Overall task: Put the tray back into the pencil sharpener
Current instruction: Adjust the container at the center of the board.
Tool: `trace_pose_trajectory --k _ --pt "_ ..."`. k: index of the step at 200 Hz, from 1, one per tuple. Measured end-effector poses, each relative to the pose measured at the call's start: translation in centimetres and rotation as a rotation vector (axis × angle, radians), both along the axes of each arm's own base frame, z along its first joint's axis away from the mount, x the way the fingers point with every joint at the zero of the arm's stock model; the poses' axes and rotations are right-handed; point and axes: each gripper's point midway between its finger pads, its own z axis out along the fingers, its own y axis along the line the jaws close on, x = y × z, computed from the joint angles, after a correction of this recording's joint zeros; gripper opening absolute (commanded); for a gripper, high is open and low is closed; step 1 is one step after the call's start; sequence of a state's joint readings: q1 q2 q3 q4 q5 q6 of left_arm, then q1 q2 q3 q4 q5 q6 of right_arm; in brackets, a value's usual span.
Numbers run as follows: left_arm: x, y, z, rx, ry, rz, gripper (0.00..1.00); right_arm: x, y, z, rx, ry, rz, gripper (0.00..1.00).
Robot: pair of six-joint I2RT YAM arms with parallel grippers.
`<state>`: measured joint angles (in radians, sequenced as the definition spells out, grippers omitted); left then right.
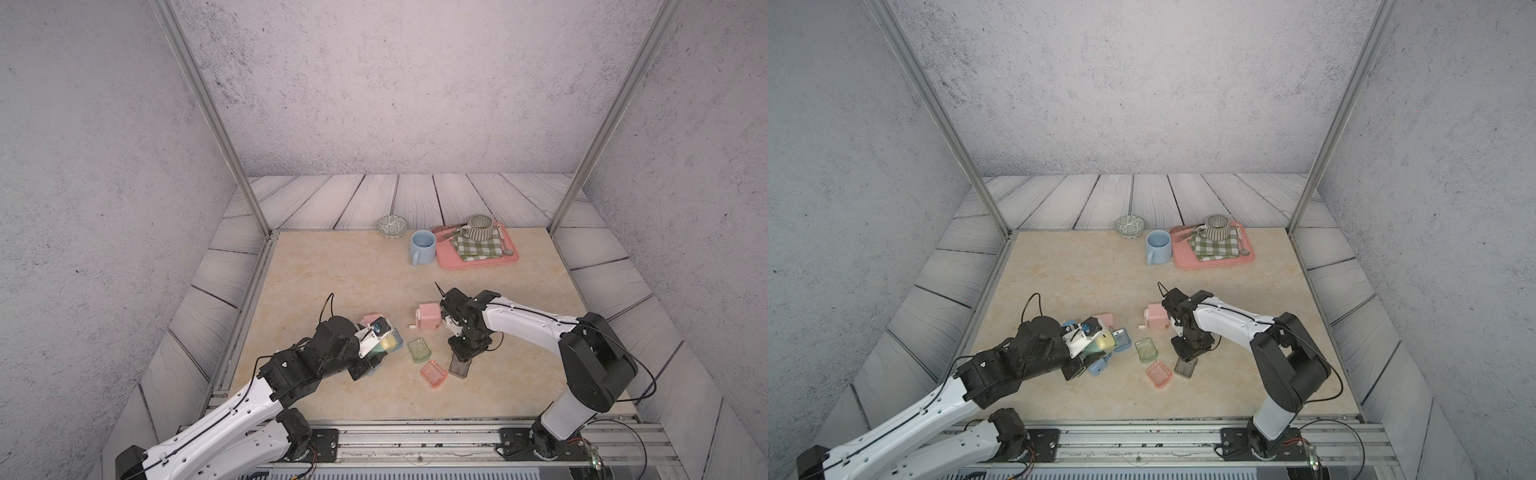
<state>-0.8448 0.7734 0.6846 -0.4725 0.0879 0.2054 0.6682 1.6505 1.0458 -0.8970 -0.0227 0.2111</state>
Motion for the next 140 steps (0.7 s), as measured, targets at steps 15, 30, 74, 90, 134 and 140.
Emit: trace_pose_trajectory --k 15,30,74,90,134,140 --pt "-0.1 -0.2 0.0 -0.007 0.004 -0.010 0.25 0.2 0.0 -0.1 0.002 -0.003 -0.011 0.35" --pt "-0.2 -0.4 0.1 -0.017 0.007 -0.022 0.25 0.4 0.0 -0.1 0.006 -0.007 -0.024 0.33" --pt "-0.5 -1.0 -0.2 -0.027 0.036 -0.061 0.25 0.9 -0.1 -0.5 0.015 -0.014 -0.067 0.27" --pt "-0.5 -1.2 -0.4 -0.024 0.048 -0.072 0.24 0.9 -0.3 -0.6 0.014 -0.012 -0.083 0.24" --pt "-0.4 -1.6 -0.3 -0.021 0.061 -0.084 0.24 0.9 -1.2 -1.0 -0.001 -0.004 -0.145 0.18" --pt "-0.3 -1.5 -0.3 -0.020 0.062 -0.082 0.23 1.0 -1.4 -1.0 -0.004 -0.004 -0.153 0.17"
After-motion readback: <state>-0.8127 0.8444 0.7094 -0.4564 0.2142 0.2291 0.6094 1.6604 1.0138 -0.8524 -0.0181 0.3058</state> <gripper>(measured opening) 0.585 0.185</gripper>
